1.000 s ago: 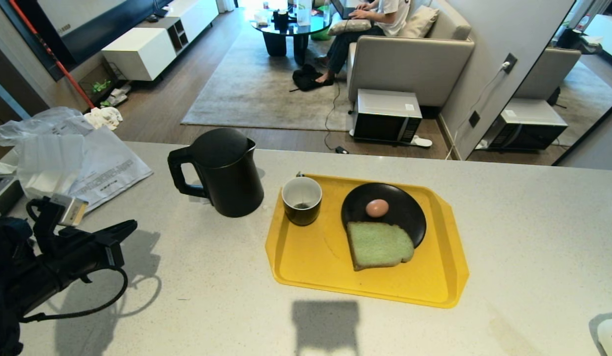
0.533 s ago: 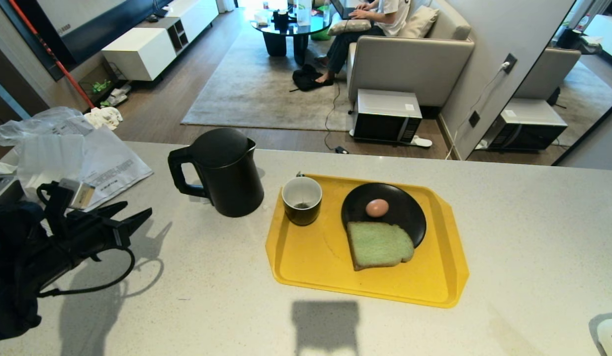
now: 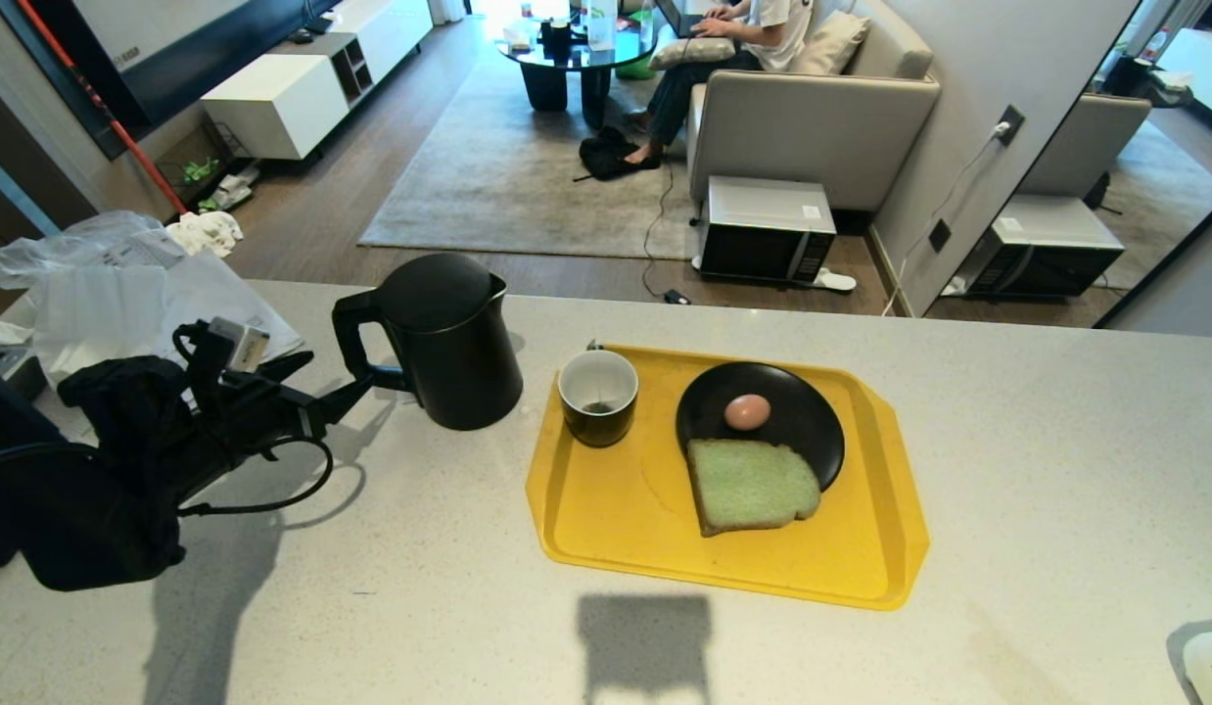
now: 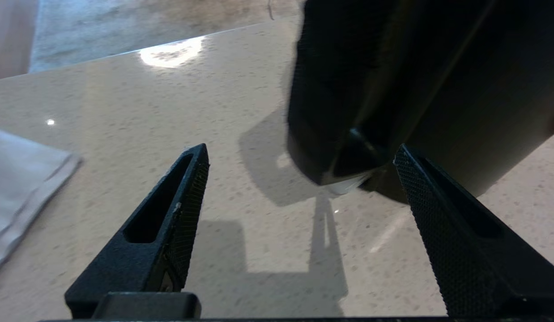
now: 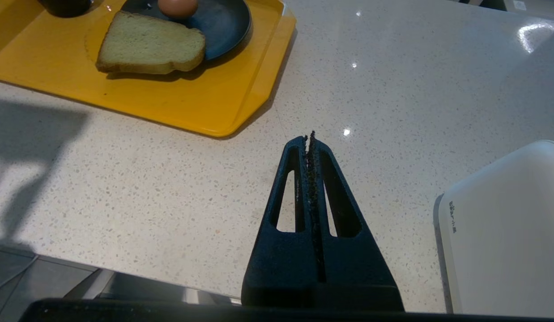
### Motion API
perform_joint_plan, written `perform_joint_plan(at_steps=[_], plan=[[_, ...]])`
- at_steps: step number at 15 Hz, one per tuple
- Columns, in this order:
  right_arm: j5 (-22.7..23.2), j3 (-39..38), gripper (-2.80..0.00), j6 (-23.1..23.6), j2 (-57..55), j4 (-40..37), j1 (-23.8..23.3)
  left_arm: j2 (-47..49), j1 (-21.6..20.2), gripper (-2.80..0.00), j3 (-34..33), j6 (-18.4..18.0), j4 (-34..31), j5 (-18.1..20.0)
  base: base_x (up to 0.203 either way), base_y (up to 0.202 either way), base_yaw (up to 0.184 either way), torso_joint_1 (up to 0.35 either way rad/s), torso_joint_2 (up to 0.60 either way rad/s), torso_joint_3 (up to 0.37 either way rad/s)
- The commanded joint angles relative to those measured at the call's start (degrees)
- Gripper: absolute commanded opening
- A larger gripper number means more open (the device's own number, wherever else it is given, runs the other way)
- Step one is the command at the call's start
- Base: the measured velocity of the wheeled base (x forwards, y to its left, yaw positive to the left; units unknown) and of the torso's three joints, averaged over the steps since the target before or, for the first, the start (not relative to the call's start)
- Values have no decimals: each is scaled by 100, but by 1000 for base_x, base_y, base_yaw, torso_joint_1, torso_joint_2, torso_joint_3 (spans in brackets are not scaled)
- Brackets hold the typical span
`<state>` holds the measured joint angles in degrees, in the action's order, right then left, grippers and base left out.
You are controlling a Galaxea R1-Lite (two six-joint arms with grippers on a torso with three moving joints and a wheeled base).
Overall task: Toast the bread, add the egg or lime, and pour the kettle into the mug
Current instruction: Pick up the kettle
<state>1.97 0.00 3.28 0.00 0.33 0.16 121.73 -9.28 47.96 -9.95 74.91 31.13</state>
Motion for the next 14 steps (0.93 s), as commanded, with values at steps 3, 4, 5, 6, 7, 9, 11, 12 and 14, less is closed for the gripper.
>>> perform_joint_plan(at_steps=[3,4,5,6,7,9,11,12,14], plan=[[5,-9,-280,6,-1,2,7,141,268,0,286,-45,38,-110,0,0,0,0,0,0],[5,-9,-280,6,0,2,2,141,276,0,316,-51,41,-224,0,0,0,0,0,0],[4,-9,-280,6,0,2,2,132,268,0,328,-51,50,-301,0,0,0,0,0,0],[5,-9,-280,6,0,2,2,123,268,0,328,-51,59,-320,0,0,0,0,0,0],[-4,-9,-280,6,0,2,2,123,252,0,321,-49,69,-353,0,0,0,0,0,0],[5,-9,-280,6,0,2,2,141,224,0,331,-18,85,-474,0,0,0,0,0,0],[5,-9,-280,6,-8,2,2,197,224,0,583,14,85,-608,0,0,0,0,0,0],[5,-9,-280,6,-7,5,2,249,227,0,740,84,82,-684,0,0,0,0,0,0],[5,-9,-280,6,-8,2,2,356,254,0,1001,222,49,-776,0,0,0,0,0,0]])
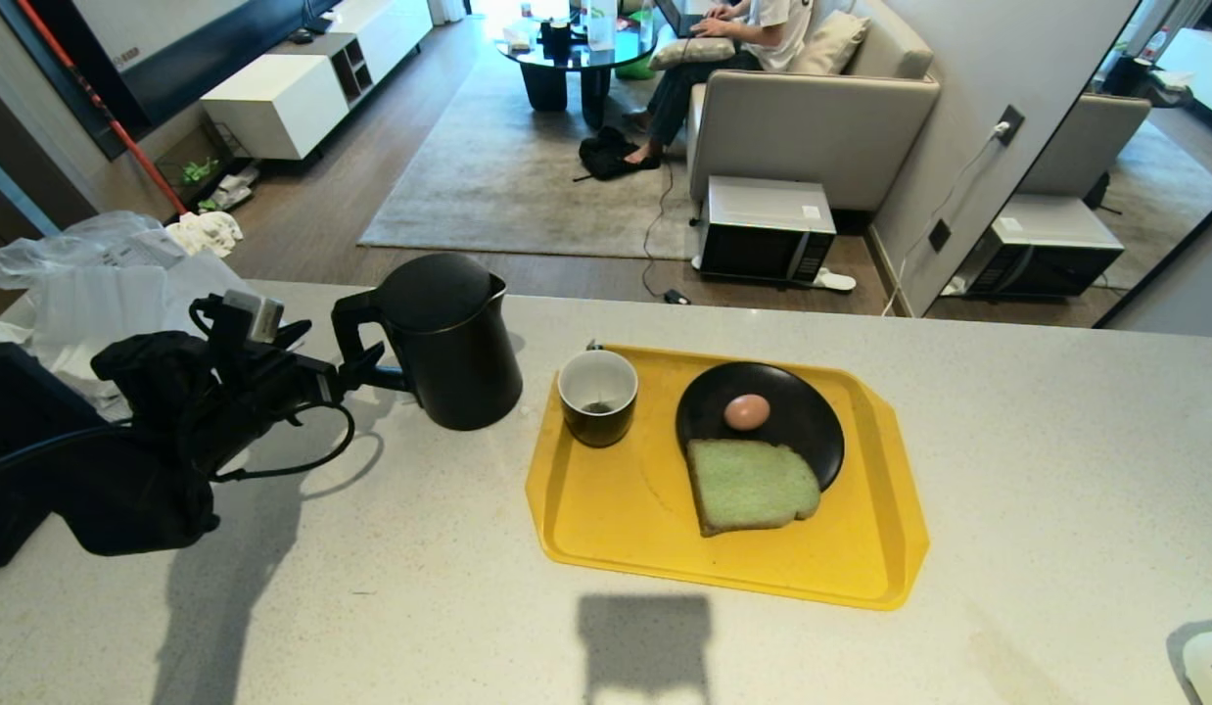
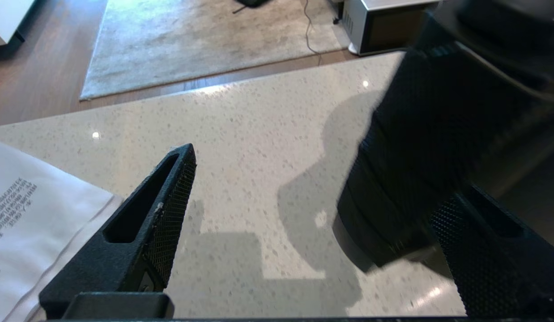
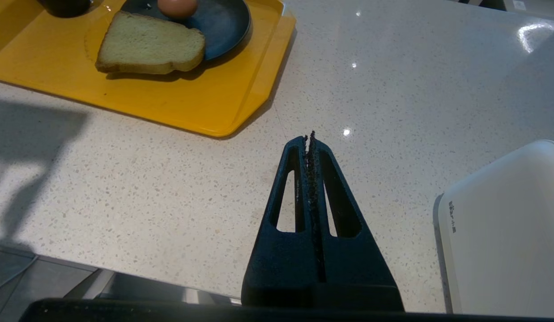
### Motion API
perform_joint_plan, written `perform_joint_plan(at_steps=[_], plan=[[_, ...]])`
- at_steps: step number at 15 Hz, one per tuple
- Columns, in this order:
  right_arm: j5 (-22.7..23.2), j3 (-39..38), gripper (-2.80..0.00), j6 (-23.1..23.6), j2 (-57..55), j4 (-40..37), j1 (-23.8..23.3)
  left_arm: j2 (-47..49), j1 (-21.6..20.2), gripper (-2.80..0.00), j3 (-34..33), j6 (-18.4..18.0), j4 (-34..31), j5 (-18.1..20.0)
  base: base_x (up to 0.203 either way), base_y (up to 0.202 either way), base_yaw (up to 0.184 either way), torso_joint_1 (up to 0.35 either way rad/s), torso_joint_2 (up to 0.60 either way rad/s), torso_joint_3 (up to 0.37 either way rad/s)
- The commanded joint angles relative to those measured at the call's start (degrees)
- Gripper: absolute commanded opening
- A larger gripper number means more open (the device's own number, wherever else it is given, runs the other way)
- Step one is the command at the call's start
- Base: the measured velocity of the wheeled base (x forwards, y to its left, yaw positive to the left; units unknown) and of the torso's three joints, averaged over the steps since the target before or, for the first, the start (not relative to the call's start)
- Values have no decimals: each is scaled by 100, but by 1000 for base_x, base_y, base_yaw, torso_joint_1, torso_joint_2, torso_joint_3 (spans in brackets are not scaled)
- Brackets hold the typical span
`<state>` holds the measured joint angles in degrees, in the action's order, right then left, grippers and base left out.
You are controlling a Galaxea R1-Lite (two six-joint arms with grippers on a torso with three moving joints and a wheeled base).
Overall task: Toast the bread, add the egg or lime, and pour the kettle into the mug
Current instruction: Pick up the kettle
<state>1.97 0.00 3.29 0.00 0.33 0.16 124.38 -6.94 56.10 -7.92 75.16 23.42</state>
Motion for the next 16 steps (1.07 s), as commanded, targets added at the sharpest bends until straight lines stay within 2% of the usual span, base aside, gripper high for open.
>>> perform_joint_plan(at_steps=[1,8,15,16], plan=[[5,-9,-280,5,0,2,2,157,37,0,309,27,4,-12,0,0,0,0,0,0],[5,-9,-280,5,-9,2,2,513,243,0,1083,146,-276,-13,0,0,0,0,0,0],[5,-9,-280,5,0,2,2,658,315,0,1229,168,-379,-72,0,0,0,0,0,0],[5,-9,-280,5,0,2,2,666,316,-113,1247,168,-379,-70,0,0,0,0,0,0]])
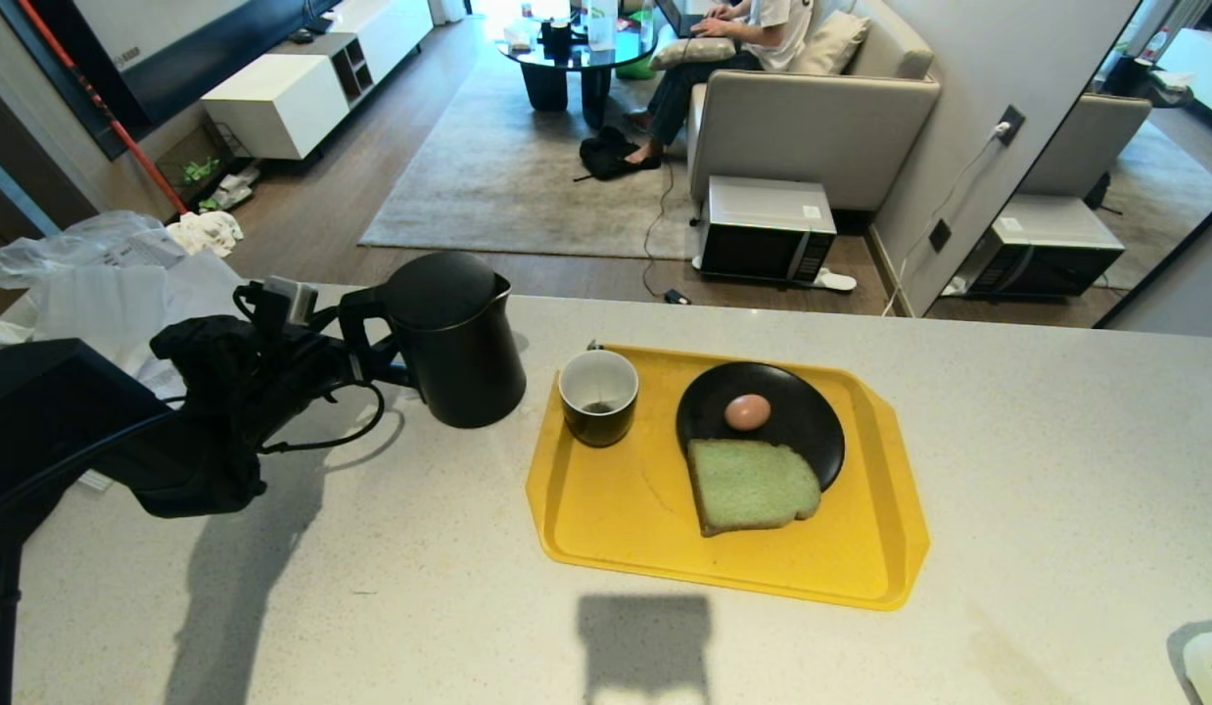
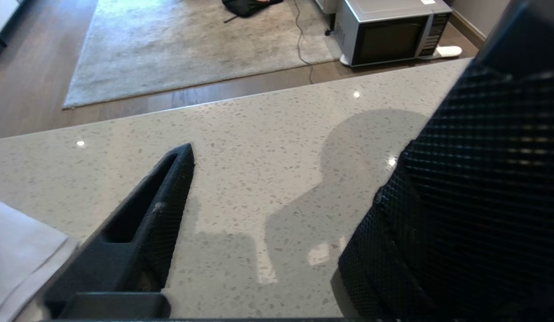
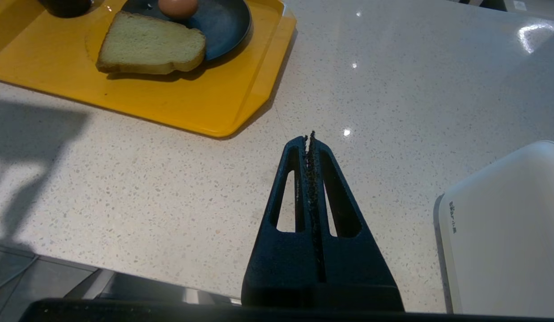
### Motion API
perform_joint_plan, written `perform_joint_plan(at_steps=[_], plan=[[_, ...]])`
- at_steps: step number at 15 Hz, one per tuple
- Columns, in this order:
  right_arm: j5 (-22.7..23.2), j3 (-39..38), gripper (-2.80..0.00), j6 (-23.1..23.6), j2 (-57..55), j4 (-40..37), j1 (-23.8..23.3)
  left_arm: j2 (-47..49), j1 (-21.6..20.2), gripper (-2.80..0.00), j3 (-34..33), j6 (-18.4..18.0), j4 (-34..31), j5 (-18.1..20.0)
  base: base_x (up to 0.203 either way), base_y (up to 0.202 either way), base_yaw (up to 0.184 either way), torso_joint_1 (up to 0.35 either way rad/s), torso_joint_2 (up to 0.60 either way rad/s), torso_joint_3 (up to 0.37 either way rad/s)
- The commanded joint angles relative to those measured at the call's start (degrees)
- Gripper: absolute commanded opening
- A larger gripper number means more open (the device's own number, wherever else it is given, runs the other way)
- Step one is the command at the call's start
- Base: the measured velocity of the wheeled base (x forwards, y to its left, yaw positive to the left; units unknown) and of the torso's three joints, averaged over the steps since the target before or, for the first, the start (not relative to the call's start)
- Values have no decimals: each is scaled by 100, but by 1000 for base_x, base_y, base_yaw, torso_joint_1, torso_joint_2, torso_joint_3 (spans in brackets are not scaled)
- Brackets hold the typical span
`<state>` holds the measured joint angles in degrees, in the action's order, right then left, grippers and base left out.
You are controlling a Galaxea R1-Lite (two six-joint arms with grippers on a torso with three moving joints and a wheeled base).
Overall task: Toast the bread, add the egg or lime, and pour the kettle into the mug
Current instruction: Pick up the kettle
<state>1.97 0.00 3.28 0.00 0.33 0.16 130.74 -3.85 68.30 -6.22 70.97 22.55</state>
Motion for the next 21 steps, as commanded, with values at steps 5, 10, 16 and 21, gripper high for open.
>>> perform_joint_plan(at_steps=[5,10,16,21], plan=[[5,-9,-280,6,-1,2,2,39,60,-280,60,6,31,65,0,0,0,0,0,0],[5,-9,-280,6,0,2,2,-31,101,-280,43,6,39,65,0,0,0,0,0,0],[5,-9,-280,6,-9,2,2,-215,148,-280,51,387,99,48,0,0,0,0,0,0],[5,-9,-280,6,-5,2,2,-357,180,-280,51,583,476,21,0,0,0,0,0,0]])
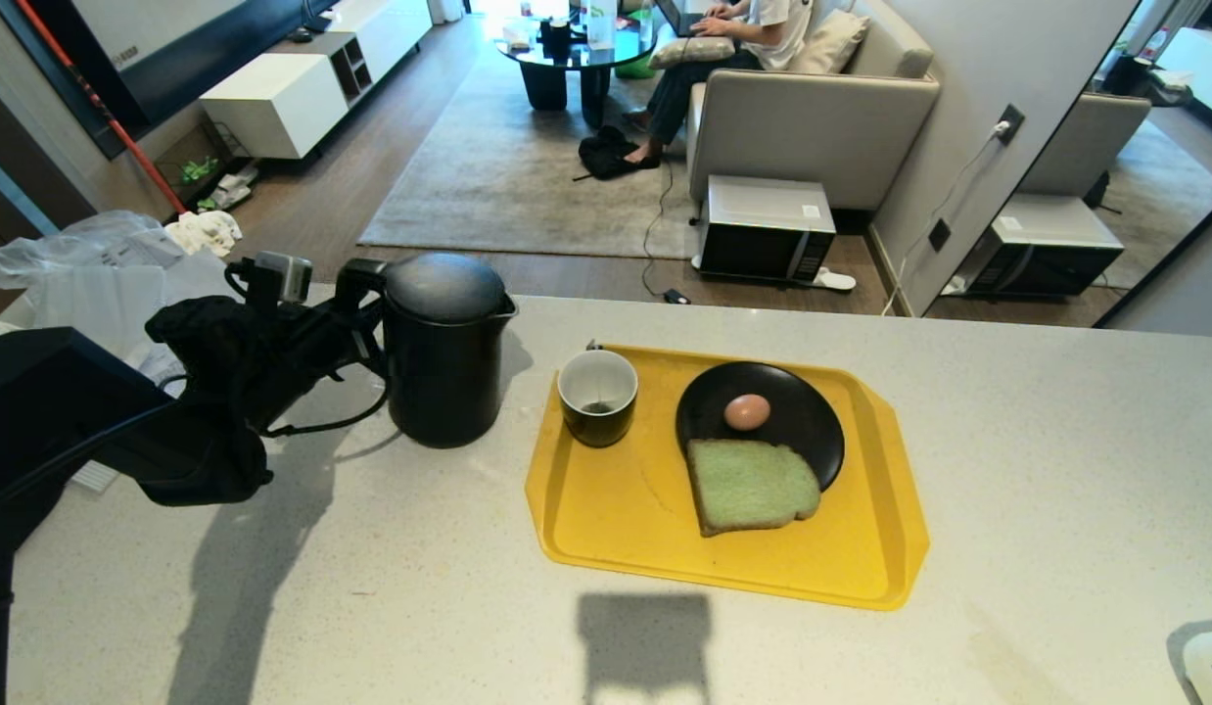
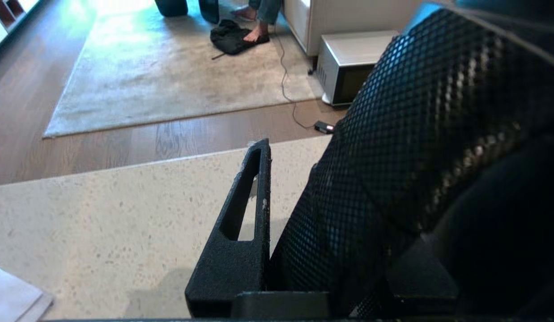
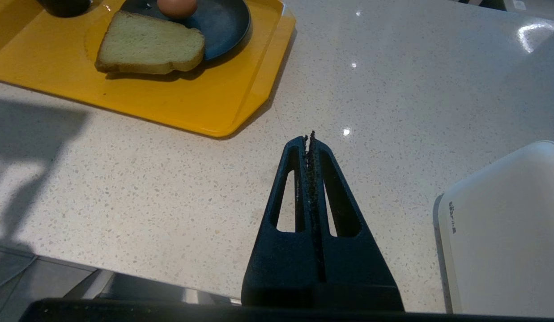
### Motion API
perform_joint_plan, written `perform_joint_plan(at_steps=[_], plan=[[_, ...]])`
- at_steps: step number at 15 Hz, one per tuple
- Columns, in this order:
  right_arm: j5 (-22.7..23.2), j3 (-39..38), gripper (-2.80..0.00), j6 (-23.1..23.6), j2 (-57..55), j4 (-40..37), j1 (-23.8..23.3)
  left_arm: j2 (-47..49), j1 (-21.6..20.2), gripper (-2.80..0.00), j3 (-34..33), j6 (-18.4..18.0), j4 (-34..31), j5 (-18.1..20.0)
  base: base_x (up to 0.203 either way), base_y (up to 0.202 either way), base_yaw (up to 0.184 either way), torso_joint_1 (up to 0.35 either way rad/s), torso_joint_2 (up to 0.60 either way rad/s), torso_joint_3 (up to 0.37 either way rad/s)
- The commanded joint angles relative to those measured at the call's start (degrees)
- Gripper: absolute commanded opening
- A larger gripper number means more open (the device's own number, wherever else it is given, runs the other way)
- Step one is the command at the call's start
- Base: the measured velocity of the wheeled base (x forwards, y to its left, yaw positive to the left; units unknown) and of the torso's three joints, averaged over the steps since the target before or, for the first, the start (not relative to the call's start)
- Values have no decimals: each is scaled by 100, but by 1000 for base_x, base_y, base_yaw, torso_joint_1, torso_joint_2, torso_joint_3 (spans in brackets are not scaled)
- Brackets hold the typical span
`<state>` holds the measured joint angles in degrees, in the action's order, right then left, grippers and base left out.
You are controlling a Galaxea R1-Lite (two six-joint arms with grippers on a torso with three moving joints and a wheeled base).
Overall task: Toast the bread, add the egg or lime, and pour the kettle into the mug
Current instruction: Pick up the kettle
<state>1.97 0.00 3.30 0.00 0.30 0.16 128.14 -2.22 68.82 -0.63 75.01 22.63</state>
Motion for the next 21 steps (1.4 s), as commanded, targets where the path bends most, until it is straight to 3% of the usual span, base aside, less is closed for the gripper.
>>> perform_joint_plan(at_steps=[1,10,21], plan=[[5,-9,-280,4,0,5,2,-119,20,-280,9,43,75,7,0,0,0,0,0,0],[5,-9,-280,4,-7,5,2,-187,142,-280,749,63,13,-41,0,0,0,0,0,0],[5,-9,-280,4,0,5,2,-888,367,-280,1618,63,-1582,-39,0,0,0,0,0,0]])
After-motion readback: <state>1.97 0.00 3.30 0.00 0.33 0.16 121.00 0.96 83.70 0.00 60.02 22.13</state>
